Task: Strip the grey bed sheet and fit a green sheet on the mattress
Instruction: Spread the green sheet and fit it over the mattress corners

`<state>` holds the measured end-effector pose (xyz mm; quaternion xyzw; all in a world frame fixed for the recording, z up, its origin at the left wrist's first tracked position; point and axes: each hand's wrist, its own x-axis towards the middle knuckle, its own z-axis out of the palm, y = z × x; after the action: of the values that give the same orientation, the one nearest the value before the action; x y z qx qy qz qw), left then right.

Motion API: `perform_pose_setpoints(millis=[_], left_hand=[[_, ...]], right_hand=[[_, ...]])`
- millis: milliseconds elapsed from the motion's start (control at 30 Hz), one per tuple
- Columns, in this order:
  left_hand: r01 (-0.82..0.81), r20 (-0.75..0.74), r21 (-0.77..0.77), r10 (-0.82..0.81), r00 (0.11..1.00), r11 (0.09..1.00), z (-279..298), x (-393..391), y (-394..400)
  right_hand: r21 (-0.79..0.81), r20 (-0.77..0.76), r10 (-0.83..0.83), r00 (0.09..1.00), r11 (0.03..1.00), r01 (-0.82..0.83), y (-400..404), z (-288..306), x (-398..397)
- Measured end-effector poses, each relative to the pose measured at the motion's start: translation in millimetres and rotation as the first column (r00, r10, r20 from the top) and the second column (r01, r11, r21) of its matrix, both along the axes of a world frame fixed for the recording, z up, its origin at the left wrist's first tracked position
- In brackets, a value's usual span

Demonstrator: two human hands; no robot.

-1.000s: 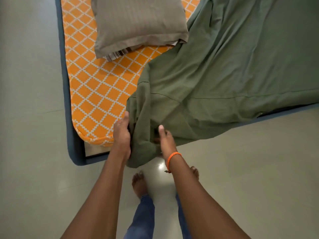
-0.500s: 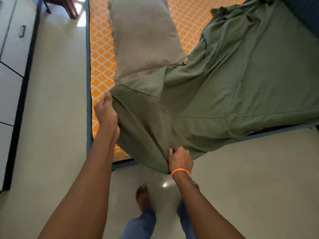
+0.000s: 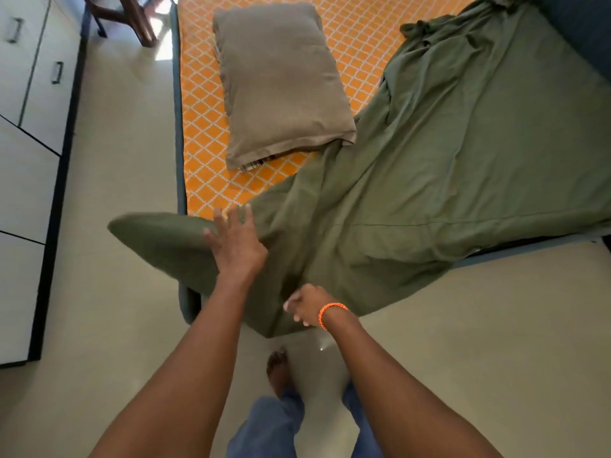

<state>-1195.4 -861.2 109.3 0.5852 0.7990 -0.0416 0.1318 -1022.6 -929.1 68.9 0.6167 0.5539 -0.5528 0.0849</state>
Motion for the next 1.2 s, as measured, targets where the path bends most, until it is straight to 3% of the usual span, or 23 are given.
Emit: perform_pose_setpoints(millis=[67,133,233,467,700,833,900,933,1000,1067,1100,1200], left_hand=[[-0.096,0.023,0.005,0.096,0.995,0.995,-19.6,10.3,-16.7],[-0.09,0.025,0.049,0.088,0.996,0.995,-34.7,23.8,-23.1],[-0.045,0.081,0.12,0.035,0.996,0.992,-57.7,47.1,-22.9],[0.105,0.262,0.053,-0.115,0.958,0.993,-110.6,128.7,4.7],[0.189,0.387,0.062,-0.198,0.9,0.98,-157.4,236.6,58.6],[0.196,0.292,0.052,-0.202,0.935,0.979,-182.6,287.6,76.7],[0.144,0.179,-0.013,-0.139,0.974,0.99,-197.8,307.1,80.7],[0.09,0.103,-0.05,-0.084,0.991,0.995,-206.4,315.5,81.7],[-0.083,-0.049,-0.065,0.08,0.996,0.994,-219.4,325.2,82.8],[-0.228,-0.113,-0.051,0.221,0.969,0.972,-226.3,324.3,81.8],[-0.245,-0.11,-0.065,0.237,0.965,0.967,-230.1,324.5,82.8],[-0.113,-0.091,-0.073,0.107,0.99,0.991,-236.7,320.1,88.5]], right_hand=[[0.087,-0.062,-0.192,0.979,0.977,0.197,-1.4,-10.7,7.6],[0.119,-0.098,-0.315,0.944,0.938,0.325,2.4,-17.4,19.5],[0.113,-0.126,-0.406,0.905,0.9,0.42,10.7,-32.7,42.2],[0.143,-0.189,-0.653,0.733,0.721,0.678,43.7,-74.7,114.9],[0.304,-0.085,-0.725,0.683,0.634,0.711,89.0,-133.9,211.7],[0.471,0.034,-0.725,0.688,0.619,0.628,118.1,-155.4,253.8],[0.512,0.169,-0.78,0.603,0.592,0.623,130.8,-160.2,272.8],[0.518,0.228,-0.825,0.518,0.553,0.653,136.3,-162.0,283.9],[0.499,0.264,-0.911,0.317,0.41,0.764,147.5,-167.4,305.9],[0.473,0.267,-0.936,0.229,0.334,0.815,154.8,-175.0,323.6],[0.445,0.266,-0.928,0.263,0.36,0.82,158.1,-180.7,332.7],[0.403,0.209,-0.828,0.52,0.558,0.726,157.1,-195.0,349.6]])
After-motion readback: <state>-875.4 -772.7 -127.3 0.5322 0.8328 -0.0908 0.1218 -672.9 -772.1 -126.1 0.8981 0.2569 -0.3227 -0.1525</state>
